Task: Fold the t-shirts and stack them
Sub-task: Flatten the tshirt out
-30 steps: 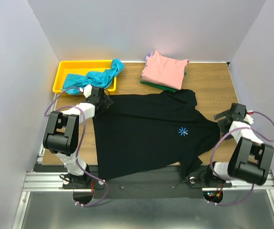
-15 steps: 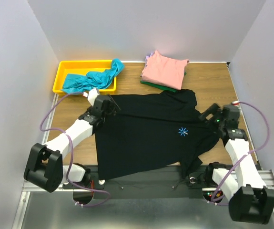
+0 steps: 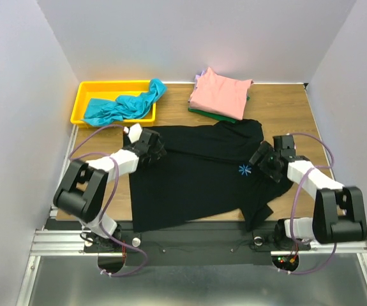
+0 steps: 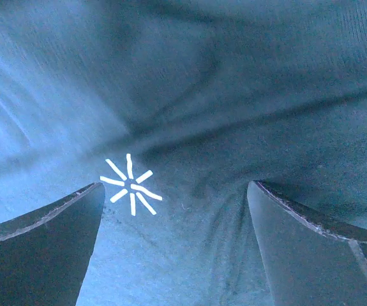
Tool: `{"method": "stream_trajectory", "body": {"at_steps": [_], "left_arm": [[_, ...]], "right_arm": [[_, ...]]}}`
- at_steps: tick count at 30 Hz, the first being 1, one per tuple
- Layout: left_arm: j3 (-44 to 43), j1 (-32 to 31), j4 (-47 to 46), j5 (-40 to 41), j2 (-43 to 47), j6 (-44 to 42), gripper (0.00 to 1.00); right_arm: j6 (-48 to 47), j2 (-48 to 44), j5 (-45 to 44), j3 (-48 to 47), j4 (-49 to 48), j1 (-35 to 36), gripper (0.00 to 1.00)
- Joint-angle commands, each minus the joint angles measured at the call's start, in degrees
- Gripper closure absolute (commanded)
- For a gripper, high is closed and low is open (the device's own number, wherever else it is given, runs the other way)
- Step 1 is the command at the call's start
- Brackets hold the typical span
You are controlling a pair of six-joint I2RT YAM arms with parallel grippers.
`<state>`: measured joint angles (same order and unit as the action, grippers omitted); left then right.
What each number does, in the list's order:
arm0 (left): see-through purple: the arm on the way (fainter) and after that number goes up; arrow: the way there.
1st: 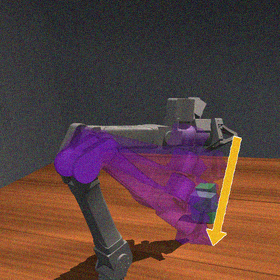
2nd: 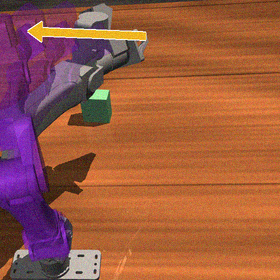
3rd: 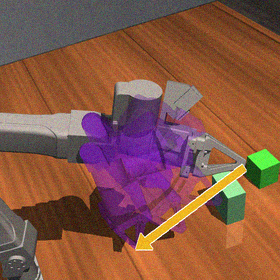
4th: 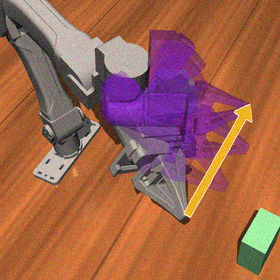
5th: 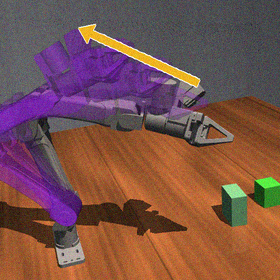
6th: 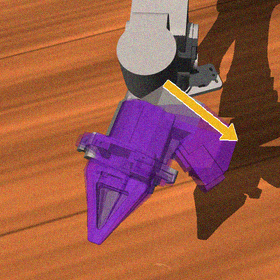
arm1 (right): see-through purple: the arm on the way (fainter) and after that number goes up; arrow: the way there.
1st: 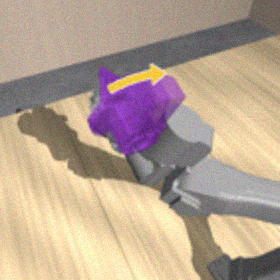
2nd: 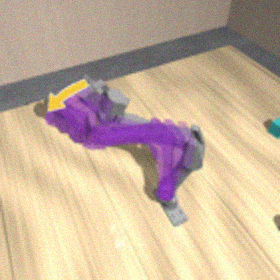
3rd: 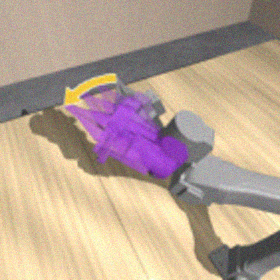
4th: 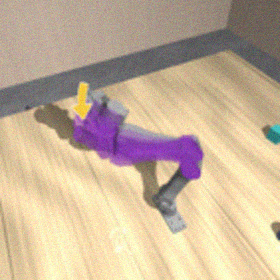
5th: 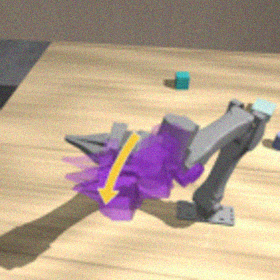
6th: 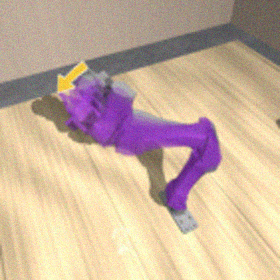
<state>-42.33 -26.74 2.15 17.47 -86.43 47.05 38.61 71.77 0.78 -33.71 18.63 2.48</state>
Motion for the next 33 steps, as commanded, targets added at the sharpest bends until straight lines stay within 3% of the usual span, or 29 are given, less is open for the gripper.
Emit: {"method": "stream_trajectory", "body": {"at_steps": [1, 11, 17, 22, 29, 31, 33], "left_arm": [[-5.12, 3.27, -0.66, 0.63, -8.82, -1.7, 0.05], [-21.46, 7.67, 3.56, 4.67, -18.94, -4.07, 0.05], [-26.85, 7.76, 6.11, 4.76, -18.78, -6.44, 0.05], [-20.62, 7.41, 7.25, 4.76, -5.08, -6.53, 0.05], [-0.07, 2.49, 10.67, -0.25, 13.29, 1.37, 0.05], [3.98, -1.44, 13.31, -0.16, 17.69, 5.23, 0.05], [6.02, -3.83, 13.84, -0.25, 20.32, 7.52, 0.05]], "right_arm": [[0.41, 8.81, -2.1, -3.88, -9.56, 0.51, 0.0], [-3.1, 19.72, -3.85, -12.95, -15.21, 0.6, 0.0], [-6.79, 13.43, -1.04, -14.89, -15.12, 1.12, 0.0], [-5.65, 0.15, -1.04, -10.69, -10.73, 1.3, 0.0], [-0.03, -21.56, -1.13, -0.22, -8.18, 1.3, 0.0], [-0.2, -25.08, 7.36, 2.42, -7.82, 1.3, 0.0], [-1.42, -25.54, 10.1, 3.12, -6.43, 1.21, 0.0]]}}
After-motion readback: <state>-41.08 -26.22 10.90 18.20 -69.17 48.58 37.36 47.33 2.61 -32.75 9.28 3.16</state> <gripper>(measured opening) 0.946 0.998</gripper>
